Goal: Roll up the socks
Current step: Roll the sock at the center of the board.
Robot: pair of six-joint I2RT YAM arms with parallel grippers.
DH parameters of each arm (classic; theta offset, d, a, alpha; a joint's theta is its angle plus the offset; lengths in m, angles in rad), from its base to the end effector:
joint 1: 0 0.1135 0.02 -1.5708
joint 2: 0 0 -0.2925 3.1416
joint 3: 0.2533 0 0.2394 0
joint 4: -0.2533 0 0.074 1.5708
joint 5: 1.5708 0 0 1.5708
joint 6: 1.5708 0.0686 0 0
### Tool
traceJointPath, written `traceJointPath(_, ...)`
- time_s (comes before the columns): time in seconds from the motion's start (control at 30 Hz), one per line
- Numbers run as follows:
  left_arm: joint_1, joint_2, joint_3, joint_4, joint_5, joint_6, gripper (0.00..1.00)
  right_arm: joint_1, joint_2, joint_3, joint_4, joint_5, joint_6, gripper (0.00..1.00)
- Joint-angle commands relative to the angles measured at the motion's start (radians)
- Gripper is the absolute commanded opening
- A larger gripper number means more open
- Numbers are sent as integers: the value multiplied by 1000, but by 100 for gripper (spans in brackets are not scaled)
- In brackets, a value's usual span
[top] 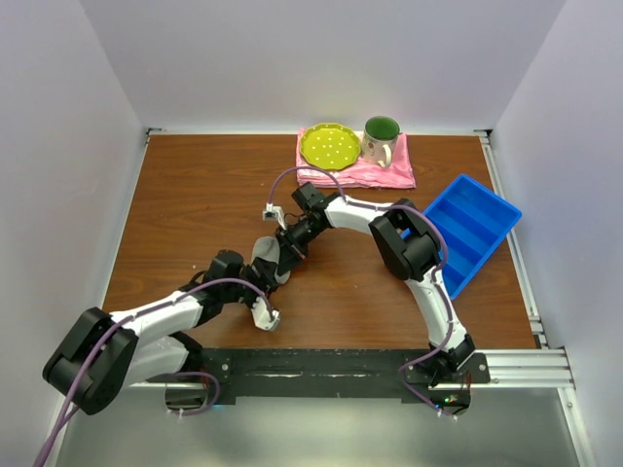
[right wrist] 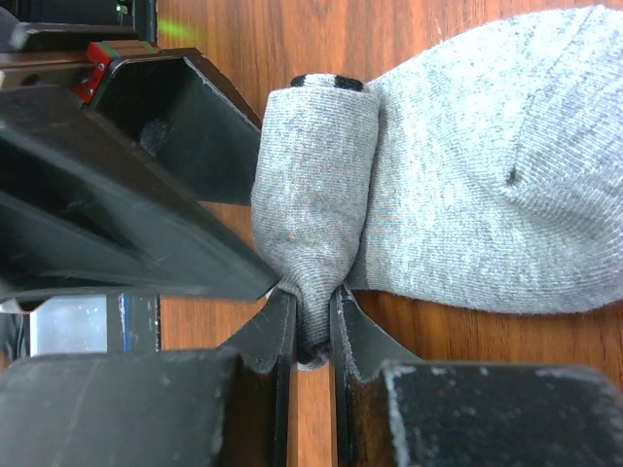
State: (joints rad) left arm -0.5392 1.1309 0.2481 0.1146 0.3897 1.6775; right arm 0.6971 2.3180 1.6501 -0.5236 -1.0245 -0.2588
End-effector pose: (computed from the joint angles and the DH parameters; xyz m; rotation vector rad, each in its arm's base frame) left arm 0.1478 -0.1188 0.1417 2.1116 0.8407 0.1414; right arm 0.3292 0.3521 0.1298 -1.4439 2.1777 1.5342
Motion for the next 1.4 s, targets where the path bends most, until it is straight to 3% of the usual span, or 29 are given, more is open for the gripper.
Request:
traceJointPath(0.0,-1,66,-10,-222,-54,-4,62,-16,32,19,-22,127,-33,0)
traceJointPath(0.3,-2,127,49,-289,-66,2,39,-16,29,54,-42,119,-34,0)
traceJointPath(0.37,-2,138,62,-308,-68,8,26,-18,32,68,-55,115,-36,0)
traceJointPath(0.4,-1,142,72,-316,-68,11,1,-18,32,73,-58,115,-36,0)
traceJointPath(0.5,-2,161,89,-339,-66,13,0,-18,23,88,-75,122,-37,2)
traceJointPath(0.53,-2,164,95,-351,-64,13,0,-18,11,89,-81,129,-40,9)
traceJointPath(0.57,-2,173,100,-358,-60,13,0,-19,3,92,-85,132,-40,21)
traceJointPath(0.7,-2,196,141,-411,-8,-2,0,-37,-51,103,-105,161,-43,47)
traceJointPath(0.9,-1,244,204,-498,116,-68,0,-120,-158,132,-170,216,-62,69)
traceJointPath(1.1,48,277,299,-625,276,-91,0,-172,-314,70,-127,346,-68,75)
traceJointPath(1.37,197,480,465,-889,408,28,0,-177,-473,-120,-7,426,-69,76)
